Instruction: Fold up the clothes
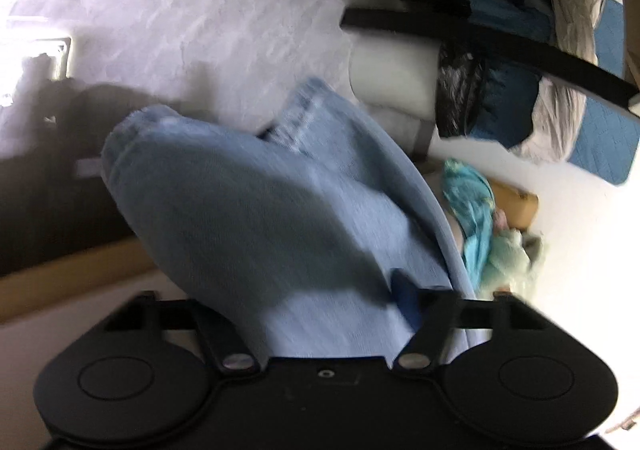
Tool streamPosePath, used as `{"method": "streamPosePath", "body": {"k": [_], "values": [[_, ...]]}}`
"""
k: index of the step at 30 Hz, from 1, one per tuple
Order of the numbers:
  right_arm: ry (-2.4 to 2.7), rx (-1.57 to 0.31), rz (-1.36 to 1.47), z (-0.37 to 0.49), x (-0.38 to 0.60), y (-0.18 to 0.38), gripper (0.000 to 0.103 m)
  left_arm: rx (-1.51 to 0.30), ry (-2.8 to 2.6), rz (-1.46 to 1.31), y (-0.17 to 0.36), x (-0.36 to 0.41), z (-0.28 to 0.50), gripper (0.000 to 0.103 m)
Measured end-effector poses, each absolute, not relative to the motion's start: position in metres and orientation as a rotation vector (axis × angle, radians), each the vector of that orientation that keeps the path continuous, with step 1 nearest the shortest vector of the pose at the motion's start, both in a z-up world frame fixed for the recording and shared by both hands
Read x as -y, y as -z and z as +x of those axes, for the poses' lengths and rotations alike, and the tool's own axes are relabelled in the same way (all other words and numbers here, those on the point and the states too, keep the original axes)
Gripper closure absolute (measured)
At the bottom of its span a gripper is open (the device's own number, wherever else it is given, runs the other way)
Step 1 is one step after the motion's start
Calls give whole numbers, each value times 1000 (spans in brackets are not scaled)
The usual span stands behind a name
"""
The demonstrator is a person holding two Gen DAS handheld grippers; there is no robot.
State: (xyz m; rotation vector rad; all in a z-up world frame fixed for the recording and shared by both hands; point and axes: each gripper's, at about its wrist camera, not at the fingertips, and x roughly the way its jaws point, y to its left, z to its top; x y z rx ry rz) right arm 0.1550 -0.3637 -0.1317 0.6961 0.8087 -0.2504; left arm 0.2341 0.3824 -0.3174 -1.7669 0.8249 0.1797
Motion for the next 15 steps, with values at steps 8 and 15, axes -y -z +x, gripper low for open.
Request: {"method": "streamPosePath", "body": {"k": [8,15], "values": [[249,-778,744,159,369,132,52,-703,-221,-1375,235,-393,246,95],[193,-702,773,152,373,116,52,-567,-210,-986,86,-353,247,97]]}}
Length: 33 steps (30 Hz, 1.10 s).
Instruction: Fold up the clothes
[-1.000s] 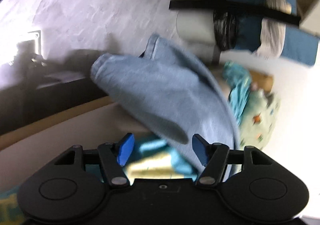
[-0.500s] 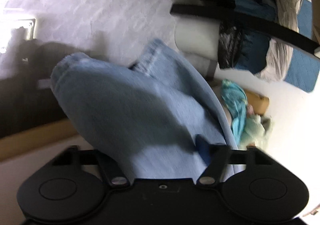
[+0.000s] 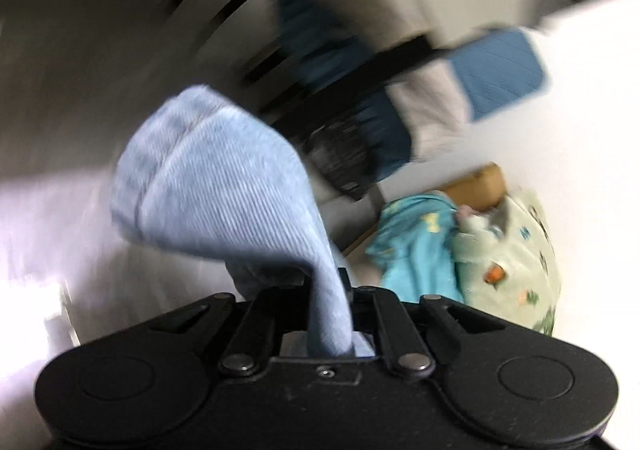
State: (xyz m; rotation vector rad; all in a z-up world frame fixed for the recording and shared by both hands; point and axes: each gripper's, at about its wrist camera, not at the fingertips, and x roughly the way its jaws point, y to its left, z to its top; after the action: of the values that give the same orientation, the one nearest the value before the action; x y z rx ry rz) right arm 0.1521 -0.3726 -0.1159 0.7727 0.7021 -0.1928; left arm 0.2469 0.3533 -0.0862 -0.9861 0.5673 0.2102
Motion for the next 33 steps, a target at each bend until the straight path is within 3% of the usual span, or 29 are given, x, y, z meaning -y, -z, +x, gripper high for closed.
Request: {"method": "streamPosePath", "body": {"k": [7,14,19,25,29,33], "values": [[188,-642,783,137,383,103,52,-450,-155,-637,-34,-242,248,97],[163,-585,776,126,394,91,52,-381,-52,-340,-79,-86,256,97],[156,-551,821,124,409,89,52,-363,41,-163,-45,26,251,97],[167,-517,832,123,423,86,52,-484,136,-8,54,132,242,97],[174,-522,834,125,427,93,51,-561,129,111,111,173,238,94],[164,-540,829,132,425,100,51,-553,152,139,128,174,225,81]]}}
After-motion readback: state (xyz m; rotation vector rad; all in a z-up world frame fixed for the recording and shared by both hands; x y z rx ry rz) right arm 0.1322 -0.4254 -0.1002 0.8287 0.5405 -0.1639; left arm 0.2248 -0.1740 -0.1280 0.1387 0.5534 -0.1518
